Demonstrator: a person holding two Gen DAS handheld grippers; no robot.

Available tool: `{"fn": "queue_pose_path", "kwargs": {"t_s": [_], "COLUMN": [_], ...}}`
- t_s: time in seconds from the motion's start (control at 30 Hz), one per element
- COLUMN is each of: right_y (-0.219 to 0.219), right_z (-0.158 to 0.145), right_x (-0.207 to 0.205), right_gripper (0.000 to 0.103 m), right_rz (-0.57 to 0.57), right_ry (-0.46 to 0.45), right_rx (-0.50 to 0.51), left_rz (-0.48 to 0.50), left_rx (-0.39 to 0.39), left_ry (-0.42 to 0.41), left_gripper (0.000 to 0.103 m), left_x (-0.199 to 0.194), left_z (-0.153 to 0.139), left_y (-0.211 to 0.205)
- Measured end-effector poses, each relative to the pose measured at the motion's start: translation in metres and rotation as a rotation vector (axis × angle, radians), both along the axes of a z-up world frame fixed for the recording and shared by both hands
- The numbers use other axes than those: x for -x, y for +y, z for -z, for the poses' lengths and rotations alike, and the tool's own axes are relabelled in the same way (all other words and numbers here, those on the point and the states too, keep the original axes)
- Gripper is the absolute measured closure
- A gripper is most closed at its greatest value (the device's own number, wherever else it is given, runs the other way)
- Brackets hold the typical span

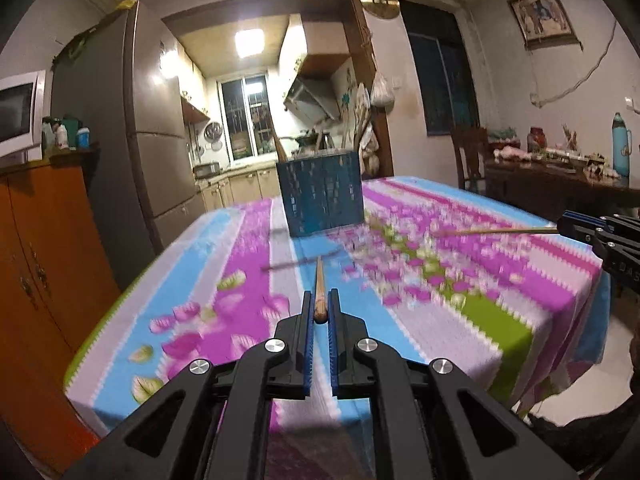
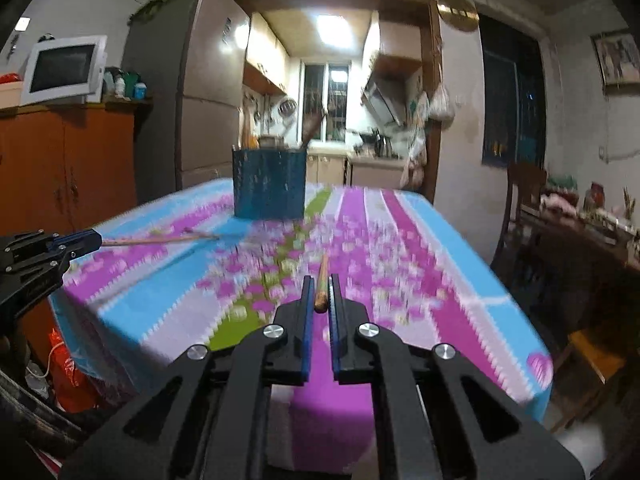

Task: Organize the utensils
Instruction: 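Lift the right tool's chopstick to the blue holder while the left tool carries its chopstick there, then lower the right tool's chopstick into the holder while the left tool lowers its chopstick in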

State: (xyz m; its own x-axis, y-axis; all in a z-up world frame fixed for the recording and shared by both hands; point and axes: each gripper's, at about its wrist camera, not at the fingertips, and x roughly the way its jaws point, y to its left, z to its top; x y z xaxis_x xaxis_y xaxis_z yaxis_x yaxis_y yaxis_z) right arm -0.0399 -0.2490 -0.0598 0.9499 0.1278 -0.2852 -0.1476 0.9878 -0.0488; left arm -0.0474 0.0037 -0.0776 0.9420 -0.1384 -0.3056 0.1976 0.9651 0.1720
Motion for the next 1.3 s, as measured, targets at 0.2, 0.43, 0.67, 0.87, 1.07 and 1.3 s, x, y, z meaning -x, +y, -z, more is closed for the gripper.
{"fn": "queue_pose_path", "kwargs": {"t_s": [0.2,0.43,0.67,0.87,1.07,1.3], "right_y": [-0.001,0.0,0.006,0.022,0.043,0.056], "right_z": [-0.044,-0.091,-0.134,-0.153,-0.158,-0.17], "right_x": [-0.014,-0.047,-0.079,-0.099,-0.118,-0.137], "right_gripper": [0.098,0.098,0.098,0.098,0.098,0.098], "right_rz": [-0.065,-0.148,-0.221,-0.252,-0.277,-0.284], "right_ry": [-0.088,-0.11,-0.075,-0.049,-0.01,0.012], "right_rx": [0.01,0.013,-0.033,-0.056,-0.061,-0.079], "left_rz": [0.039,0.073,0.098,0.055,-0.025,-0.102], "left_rx": [0.052,0.093,0.106,0.083,0.05,0.006], "left_ry": [-0.036,-0.049,0.028,0.034,0.032,-0.003], "left_gripper": [0.095,0.096,0.096,0.096,0.096,0.096], "left_x": [-0.009,-0.045,-0.086,-0.111,-0.135,-0.145], "left_z": [-0.06,-0.121,-0.143,-0.159,-0.161,-0.164], "left_y": [0.007,0.012,0.002,-0.015,-0.02,-0.018]}}
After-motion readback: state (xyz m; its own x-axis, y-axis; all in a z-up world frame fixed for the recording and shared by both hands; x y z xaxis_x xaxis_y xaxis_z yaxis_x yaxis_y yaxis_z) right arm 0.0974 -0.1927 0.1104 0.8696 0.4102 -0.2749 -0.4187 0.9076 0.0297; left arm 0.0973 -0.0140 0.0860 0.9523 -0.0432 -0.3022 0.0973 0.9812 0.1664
